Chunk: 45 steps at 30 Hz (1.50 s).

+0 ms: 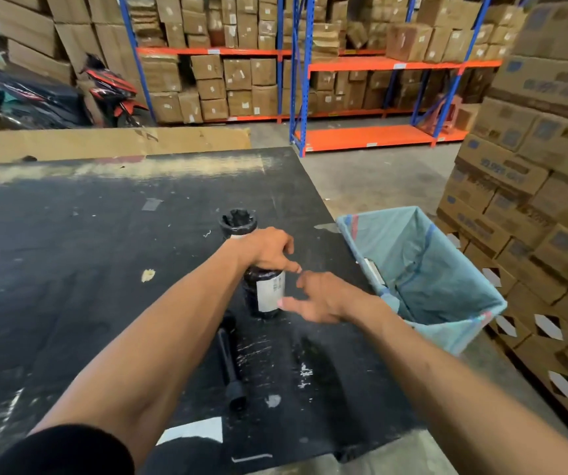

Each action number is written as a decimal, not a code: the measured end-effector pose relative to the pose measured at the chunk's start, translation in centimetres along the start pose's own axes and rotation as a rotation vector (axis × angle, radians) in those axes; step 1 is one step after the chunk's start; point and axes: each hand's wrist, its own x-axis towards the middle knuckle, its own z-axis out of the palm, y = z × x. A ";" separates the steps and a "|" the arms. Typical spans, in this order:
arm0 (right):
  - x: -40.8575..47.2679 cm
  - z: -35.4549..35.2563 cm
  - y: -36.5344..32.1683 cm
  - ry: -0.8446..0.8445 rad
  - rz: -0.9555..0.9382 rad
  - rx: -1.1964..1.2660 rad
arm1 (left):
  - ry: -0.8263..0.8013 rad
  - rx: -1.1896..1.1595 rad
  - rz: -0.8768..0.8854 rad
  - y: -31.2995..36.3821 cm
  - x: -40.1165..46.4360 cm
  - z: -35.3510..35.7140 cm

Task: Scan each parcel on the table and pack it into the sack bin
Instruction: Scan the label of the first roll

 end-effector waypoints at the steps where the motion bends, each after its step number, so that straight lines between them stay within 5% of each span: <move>1: 0.1 1.2 -1.5 -0.042 -0.018 0.011 | 0.006 -0.035 -0.005 -0.6 -0.5 0.4; 6: 0.8 6.8 -7.7 -0.134 0.005 0.090 | 0.059 -0.270 -0.003 -2.7 -2.6 0.7; 12: 1.6 11.3 -11.7 -0.073 0.156 0.363 | 0.019 -0.286 0.000 -4.5 -5.2 1.2; 28: -1.8 7.5 -4.1 0.067 0.212 0.828 | -0.230 -0.181 -0.121 -8.0 -9.9 0.1; 40: -3.6 2.7 -2.5 0.258 0.027 1.225 | 0.312 -0.705 -0.027 -6.2 -11.5 2.4; 45: -3.4 0.8 -4.0 0.250 -0.041 1.146 | 0.348 -0.747 -0.135 -5.7 -12.1 3.5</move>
